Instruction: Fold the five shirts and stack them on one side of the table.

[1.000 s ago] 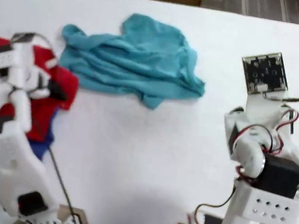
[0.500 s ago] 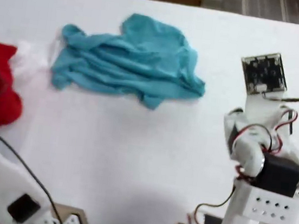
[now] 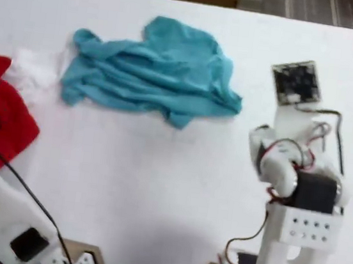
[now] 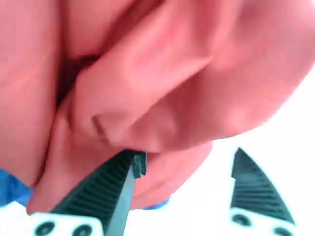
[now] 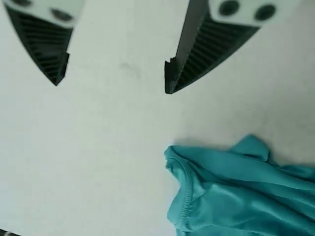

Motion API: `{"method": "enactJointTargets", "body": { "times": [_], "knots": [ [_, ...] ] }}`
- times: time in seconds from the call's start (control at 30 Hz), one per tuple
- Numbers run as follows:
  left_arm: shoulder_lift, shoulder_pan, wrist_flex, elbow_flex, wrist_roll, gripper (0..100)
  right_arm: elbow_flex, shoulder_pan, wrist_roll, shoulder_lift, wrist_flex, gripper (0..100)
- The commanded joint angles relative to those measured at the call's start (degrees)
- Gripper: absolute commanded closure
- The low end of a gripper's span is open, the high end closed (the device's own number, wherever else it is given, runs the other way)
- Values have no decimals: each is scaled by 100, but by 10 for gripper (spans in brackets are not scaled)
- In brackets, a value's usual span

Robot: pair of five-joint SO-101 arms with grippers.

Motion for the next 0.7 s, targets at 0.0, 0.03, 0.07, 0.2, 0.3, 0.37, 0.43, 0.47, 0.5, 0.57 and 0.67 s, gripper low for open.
{"method": "enactJointTargets", "body": {
  "times": [0.0,0.03,0.07,0.2,0.3,0.37,0.43,0.47,0.5,0.57,0.67],
  "knots": [
    [-308,334,264,-769,589,680,-123,-532,-299,426,-259,683],
    [-308,404,264,-901,712,680,-202,-629,-396,629,-330,683],
    [-308,501,264,-1007,800,680,-334,-716,-475,857,-374,683],
    [-308,853,264,-1209,1116,680,-1248,-1103,-677,1956,-382,683],
    [-264,1125,264,-1218,1169,683,-2084,-1499,-844,2818,-374,683],
    [-264,1187,264,-1226,1160,683,-2646,-1842,-844,3398,-374,683],
    [-290,1178,264,-1253,1152,683,-3209,-2193,-853,4013,-400,683],
    [-299,1125,264,-1253,1152,683,-3516,-2343,-888,4338,-400,683],
    [-299,1099,264,-1253,1152,683,-3798,-2440,-967,4673,-400,683],
    [-255,1204,255,-1253,1160,683,-4325,-2466,-1046,5279,-365,683],
    [-167,1767,211,-1156,1178,683,-4835,-2193,-1046,6018,-277,683]
  ]
}}
